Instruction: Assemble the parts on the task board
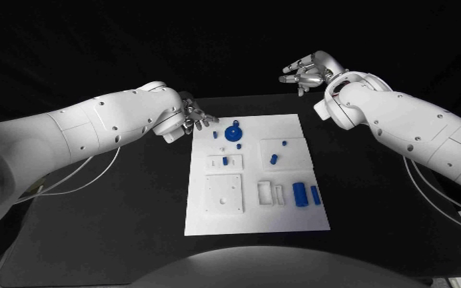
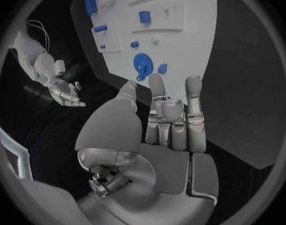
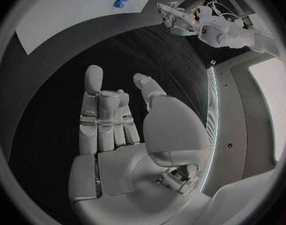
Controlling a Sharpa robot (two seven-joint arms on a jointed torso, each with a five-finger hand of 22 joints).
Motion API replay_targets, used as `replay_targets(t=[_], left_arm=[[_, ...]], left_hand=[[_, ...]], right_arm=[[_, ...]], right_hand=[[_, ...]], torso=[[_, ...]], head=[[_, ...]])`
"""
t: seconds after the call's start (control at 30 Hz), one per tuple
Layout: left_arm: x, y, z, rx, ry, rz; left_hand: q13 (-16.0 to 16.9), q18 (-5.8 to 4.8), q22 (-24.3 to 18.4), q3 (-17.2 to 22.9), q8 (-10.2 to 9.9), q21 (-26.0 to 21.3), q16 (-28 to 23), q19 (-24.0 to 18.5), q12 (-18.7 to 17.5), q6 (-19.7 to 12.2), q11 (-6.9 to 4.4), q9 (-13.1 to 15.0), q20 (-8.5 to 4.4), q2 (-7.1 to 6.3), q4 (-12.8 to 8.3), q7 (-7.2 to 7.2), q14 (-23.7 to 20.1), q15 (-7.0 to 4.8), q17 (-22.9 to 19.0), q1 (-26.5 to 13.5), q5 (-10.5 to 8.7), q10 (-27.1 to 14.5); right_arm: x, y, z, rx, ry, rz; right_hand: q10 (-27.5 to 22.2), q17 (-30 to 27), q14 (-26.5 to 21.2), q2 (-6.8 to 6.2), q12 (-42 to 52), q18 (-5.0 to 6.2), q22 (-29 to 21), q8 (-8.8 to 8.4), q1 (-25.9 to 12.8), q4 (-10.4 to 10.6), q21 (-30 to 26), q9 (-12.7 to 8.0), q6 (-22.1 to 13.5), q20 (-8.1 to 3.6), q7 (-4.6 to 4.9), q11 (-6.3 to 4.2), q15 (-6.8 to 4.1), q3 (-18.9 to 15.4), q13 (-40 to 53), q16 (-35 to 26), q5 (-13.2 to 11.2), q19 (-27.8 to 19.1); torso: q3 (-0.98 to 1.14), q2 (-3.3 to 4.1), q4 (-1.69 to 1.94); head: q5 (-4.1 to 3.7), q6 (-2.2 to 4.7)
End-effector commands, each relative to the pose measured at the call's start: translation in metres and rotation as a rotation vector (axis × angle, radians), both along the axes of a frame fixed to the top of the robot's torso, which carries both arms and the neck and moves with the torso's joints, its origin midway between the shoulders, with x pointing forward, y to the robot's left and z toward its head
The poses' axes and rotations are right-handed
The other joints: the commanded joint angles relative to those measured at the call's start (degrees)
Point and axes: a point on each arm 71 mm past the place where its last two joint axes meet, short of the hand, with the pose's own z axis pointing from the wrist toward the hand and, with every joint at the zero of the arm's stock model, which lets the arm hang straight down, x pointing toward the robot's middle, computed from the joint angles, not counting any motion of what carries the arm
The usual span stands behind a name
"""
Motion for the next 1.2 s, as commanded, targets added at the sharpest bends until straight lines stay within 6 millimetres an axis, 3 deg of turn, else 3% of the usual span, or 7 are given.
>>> replay_targets(t=[0.03, 0.1, 0.17, 0.27, 0.5, 0.73, 1.2], left_arm=[[0.004, -0.006, 0.000, -0.008, 0.033, -0.049], [0.008, -0.007, 0.000, 0.007, 0.038, -0.055], [0.013, -0.007, 0.000, 0.026, 0.037, -0.064], [0.018, -0.007, -0.001, 0.053, 0.036, -0.072], [0.027, -0.001, -0.003, 0.100, 0.066, -0.075], [0.029, 0.000, -0.004, 0.109, 0.078, -0.078], [0.027, -0.001, -0.013, 0.114, 0.125, -0.093]], left_hand=[[0.16, -0.49, 1.03, -0.08, 0.00, -0.25, 0.33, 0.43, -0.21, -0.38, 0.50, -0.73, -0.16, 0.29, -0.04, 0.13, -0.48, 0.04, -0.11, -0.42, 2.53, 2.41], [0.24, -0.52, 1.04, -0.20, 0.01, -0.27, 0.36, 0.41, -0.33, -0.59, 0.52, -1.06, -0.17, 0.18, 0.04, 0.20, -0.63, 0.04, -0.29, -0.58, 4.12, 2.35], [0.36, -0.60, 1.07, -0.29, 0.14, -0.25, 0.60, 0.40, -0.38, -0.20, 0.39, -1.12, -0.25, -0.13, -0.33, -0.01, -0.65, -0.04, -0.12, -0.31, 6.93, 2.35], [0.62, -0.70, 1.07, -0.23, 0.14, -0.17, 0.89, 0.40, -0.39, 0.28, 0.24, -0.39, -0.34, -0.66, -0.26, -0.21, -0.68, -0.10, -0.10, -0.33, 7.80, 2.36], [0.90, -0.74, 1.07, -0.29, 0.09, -0.04, 1.13, 0.37, -0.46, 0.02, 0.24, 0.67, -0.39, -0.20, 0.03, -0.19, -0.78, -0.13, -0.22, -0.74, 7.84, 2.30], [0.97, -0.76, 1.07, -0.32, 0.12, -0.04, 1.14, 0.29, -0.63, -0.23, 0.30, 0.87, -0.37, -0.37, 0.31, -0.10, -0.95, -0.10, -0.44, -1.03, 7.30, 2.27], [1.21, -0.78, 1.07, -0.56, 0.12, -0.04, 1.34, 0.15, -0.83, -0.25, 0.28, 1.27, -0.35, 0.42, 0.00, -0.16, -1.13, -0.08, -0.66, -1.10, 7.32, 2.29]], right_arm=[[-0.001, 0.002, 0.000, 0.000, 0.001, 0.016], [-0.001, 0.003, 0.001, 0.000, 0.000, 0.017], [-0.001, 0.003, 0.001, 0.001, -0.001, 0.019], [-0.001, 0.004, 0.002, 0.002, -0.002, 0.021], [-0.001, 0.005, 0.003, 0.003, -0.004, 0.022], [-0.001, 0.007, 0.004, 0.004, -0.006, 0.024], [-0.001, 0.009, 0.004, 0.006, -0.006, 0.026]], right_hand=[[-0.13, 0.06, -0.04, 0.08, -0.30, 0.40, -0.09, -0.20, -0.49, 0.25, 0.01, -0.05, -0.12, -0.07, -0.04, -0.03, -0.33, -0.06, 0.00, -0.05, 0.19, 1.98], [-0.11, 0.07, -0.03, 0.04, -0.29, 0.41, -0.09, -0.20, -0.47, 0.24, 0.02, -0.05, -0.23, -0.07, 0.00, -0.01, -0.32, -0.07, 0.00, -0.03, 0.20, 1.98], [-0.11, 0.07, -0.03, 0.04, -0.29, 0.41, -0.09, -0.20, -0.47, 0.24, 0.02, -0.05, -0.23, -0.07, 0.00, -0.01, -0.32, -0.07, 0.00, -0.03, 0.20, 1.98], [-0.11, 0.07, -0.03, 0.04, -0.29, 0.41, -0.09, -0.20, -0.47, 0.24, 0.02, -0.05, -0.23, -0.07, 0.00, -0.01, -0.32, -0.07, 0.00, -0.03, 0.20, 1.98], [-0.09, 0.08, -0.01, -0.03, -0.31, 0.42, -0.10, -0.19, -0.34, 0.20, 0.05, -0.03, -0.27, -0.05, 0.00, -0.01, -0.31, -0.08, -0.04, -0.02, 0.35, 1.98], [-0.09, 0.07, -0.02, -0.02, -0.31, 0.43, -0.10, -0.19, -0.28, 0.17, 0.05, -0.03, -0.25, -0.05, 0.00, -0.01, -0.32, -0.05, -0.04, -0.03, 0.36, 1.98], [-0.11, 0.06, -0.02, -0.04, -0.34, 0.43, -0.11, -0.19, -0.41, 0.21, 0.09, -0.04, -0.24, -0.06, -0.01, -0.01, -0.33, 0.02, -0.09, -0.05, 0.60, 1.97]], torso=[[-0.11, 0.58, -0.41], [-0.15, 0.81, -0.61], [-0.20, 1.06, -0.87], [-0.24, 1.39, -1.11], [-0.25, 2.00, -1.61], [-0.22, 2.29, -1.66], [-0.32, 2.34, -1.71]], head=[[0.25, 0.57], [0.40, 0.88], [0.52, 1.08], [0.51, 1.44], [0.59, 1.80], [0.90, 2.07], [0.99, 1.84]])
